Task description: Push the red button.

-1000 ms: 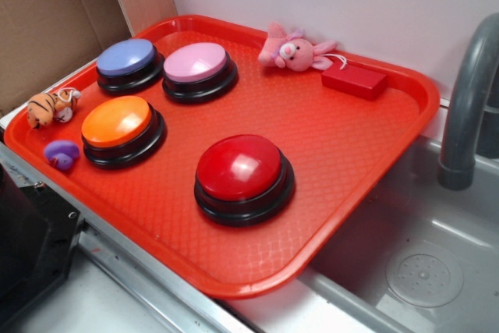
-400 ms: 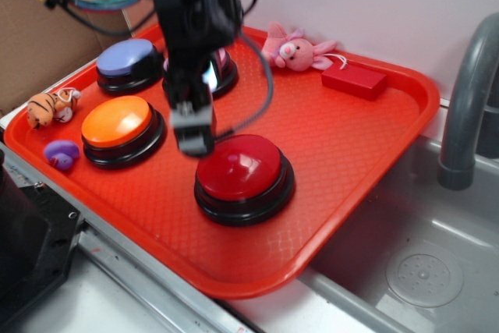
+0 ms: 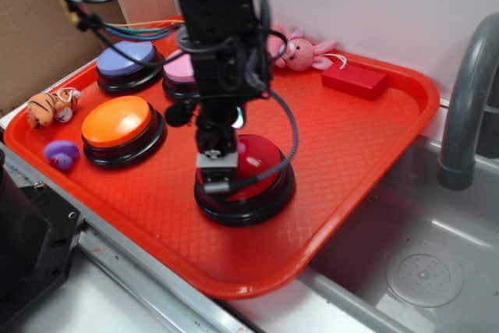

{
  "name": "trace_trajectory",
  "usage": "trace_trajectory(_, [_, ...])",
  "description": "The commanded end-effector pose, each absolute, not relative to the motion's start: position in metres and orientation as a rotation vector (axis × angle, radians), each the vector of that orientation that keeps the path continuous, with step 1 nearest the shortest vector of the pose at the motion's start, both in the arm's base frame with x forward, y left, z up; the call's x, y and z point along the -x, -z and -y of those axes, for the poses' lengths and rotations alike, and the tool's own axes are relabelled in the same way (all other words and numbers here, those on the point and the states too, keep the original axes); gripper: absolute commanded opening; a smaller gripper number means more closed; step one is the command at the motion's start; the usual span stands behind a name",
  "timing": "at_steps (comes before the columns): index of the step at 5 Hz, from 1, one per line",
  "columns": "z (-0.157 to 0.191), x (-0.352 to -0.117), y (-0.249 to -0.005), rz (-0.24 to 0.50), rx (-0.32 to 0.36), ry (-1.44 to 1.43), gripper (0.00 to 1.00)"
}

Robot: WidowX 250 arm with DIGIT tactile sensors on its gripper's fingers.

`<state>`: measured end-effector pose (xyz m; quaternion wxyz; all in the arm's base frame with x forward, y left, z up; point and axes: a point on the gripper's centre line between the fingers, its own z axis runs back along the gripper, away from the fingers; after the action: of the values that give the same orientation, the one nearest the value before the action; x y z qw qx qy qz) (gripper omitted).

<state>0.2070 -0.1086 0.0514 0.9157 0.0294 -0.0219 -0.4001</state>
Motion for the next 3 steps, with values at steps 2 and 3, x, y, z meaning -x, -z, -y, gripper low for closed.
trace_trajectory(2, [0.117, -0.214, -0.050, 0.040, 0.014, 0.833, 1.00])
trace_trajectory(3, [0.105, -0.220, -0.091, -0.001, -0.002, 0.834, 1.00])
